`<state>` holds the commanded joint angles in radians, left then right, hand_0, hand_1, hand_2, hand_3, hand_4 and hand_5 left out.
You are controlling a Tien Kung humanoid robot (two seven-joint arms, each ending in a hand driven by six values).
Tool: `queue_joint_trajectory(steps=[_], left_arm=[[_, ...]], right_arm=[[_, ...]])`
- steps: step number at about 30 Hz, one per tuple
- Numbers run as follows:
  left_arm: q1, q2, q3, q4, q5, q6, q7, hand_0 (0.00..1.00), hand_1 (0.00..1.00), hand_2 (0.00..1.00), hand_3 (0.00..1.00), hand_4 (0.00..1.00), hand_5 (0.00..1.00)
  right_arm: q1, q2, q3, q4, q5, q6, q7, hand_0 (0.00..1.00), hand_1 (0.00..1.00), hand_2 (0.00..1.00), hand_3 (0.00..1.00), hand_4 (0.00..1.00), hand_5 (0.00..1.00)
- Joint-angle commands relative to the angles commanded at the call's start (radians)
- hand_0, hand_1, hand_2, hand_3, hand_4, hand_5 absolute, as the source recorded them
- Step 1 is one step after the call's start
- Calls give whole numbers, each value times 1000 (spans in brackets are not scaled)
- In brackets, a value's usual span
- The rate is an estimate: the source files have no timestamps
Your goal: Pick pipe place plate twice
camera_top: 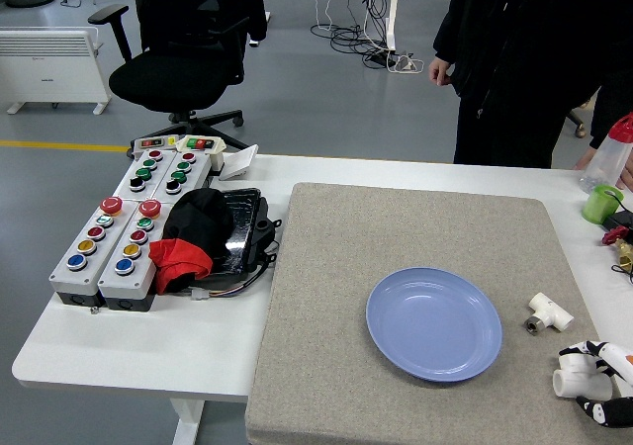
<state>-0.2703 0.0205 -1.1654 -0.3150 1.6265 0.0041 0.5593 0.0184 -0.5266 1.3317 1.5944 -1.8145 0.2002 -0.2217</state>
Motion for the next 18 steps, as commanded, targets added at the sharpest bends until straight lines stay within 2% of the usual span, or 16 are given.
queue_joint_trajectory(steps=[4, 5, 9, 11, 15, 18], left_arm=[[0, 0, 0, 0, -1, 0, 0, 653, 630, 633, 555, 387, 998], [0, -1, 1, 0, -1, 0, 0, 653, 630, 634, 555, 387, 998], [0, -1, 2, 1, -4, 1, -1, 653, 630, 634, 555, 387, 998], [0, -1, 2, 1, -5, 3, -2, 653, 630, 633, 554, 387, 998], [0, 0, 4, 1, -6, 3, -2, 653, 630, 633, 554, 387, 998], [0, 0, 11, 0, -19, 6, -1, 653, 630, 634, 556, 389, 998]], right_arm=[[4, 2, -4, -2, -3, -14, 13, 488, 556, 537, 581, 492, 2], [7, 4, -4, -1, -1, -23, 20, 373, 484, 498, 544, 422, 2], [20, 9, -3, 14, 12, -52, 42, 373, 484, 498, 544, 422, 2], [48, 13, -16, 32, 21, -71, 54, 383, 479, 495, 540, 389, 2], [104, 24, -51, 47, 32, -81, 61, 383, 479, 495, 540, 389, 2], [205, 58, -125, 26, 50, -87, 55, 380, 488, 504, 548, 393, 2]])
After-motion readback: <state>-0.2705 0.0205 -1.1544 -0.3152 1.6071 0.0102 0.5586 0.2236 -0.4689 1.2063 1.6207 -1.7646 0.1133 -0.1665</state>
